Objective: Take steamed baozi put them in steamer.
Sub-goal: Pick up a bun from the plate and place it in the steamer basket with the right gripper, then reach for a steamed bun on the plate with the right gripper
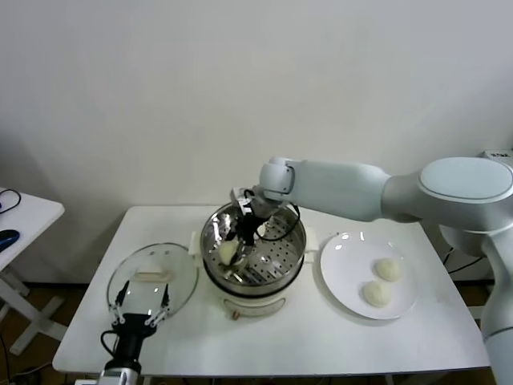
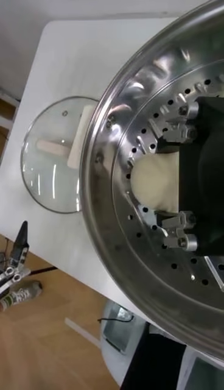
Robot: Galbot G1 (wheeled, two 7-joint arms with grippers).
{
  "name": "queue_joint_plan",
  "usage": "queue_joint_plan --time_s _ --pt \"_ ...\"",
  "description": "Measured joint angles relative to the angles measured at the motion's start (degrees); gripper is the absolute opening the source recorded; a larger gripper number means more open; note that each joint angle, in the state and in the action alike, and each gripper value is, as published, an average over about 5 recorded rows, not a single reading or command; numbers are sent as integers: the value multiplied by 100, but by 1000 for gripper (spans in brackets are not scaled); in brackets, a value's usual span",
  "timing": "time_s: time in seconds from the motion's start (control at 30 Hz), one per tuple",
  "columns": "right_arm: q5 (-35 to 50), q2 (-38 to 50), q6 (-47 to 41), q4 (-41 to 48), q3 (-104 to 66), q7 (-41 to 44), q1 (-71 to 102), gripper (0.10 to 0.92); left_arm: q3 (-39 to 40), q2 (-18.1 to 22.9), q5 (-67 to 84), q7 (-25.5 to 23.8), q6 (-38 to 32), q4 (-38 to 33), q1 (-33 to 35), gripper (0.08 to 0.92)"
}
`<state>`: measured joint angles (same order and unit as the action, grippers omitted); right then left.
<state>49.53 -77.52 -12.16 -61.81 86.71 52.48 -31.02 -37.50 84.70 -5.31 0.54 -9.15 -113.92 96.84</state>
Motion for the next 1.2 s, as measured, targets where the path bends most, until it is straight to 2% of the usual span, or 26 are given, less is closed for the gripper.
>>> queue_joint_plan --time_s 0.17,0.27,0.4,0.5,0.9,1.2 --pt "-63 9 16 12 4 -11 49 621 5 0 0 -1 0 4 0 823" --pt "-93 9 29 20 -3 -19 62 670 4 0 0 -1 0 4 -2 823" --pt "-104 7 50 28 -27 -15 54 776 1 0 0 -1 0 4 -1 823" --pt "-110 17 65 16 -46 3 22 815 1 0 0 -1 0 3 0 823" --pt "-200 328 82 -358 -70 46 -280 823 39 2 3 0 -2 -2 -5 823" --pt "-343 1402 203 -1317 85 244 -1035 823 76 -6 33 7 -23 28 -77 823"
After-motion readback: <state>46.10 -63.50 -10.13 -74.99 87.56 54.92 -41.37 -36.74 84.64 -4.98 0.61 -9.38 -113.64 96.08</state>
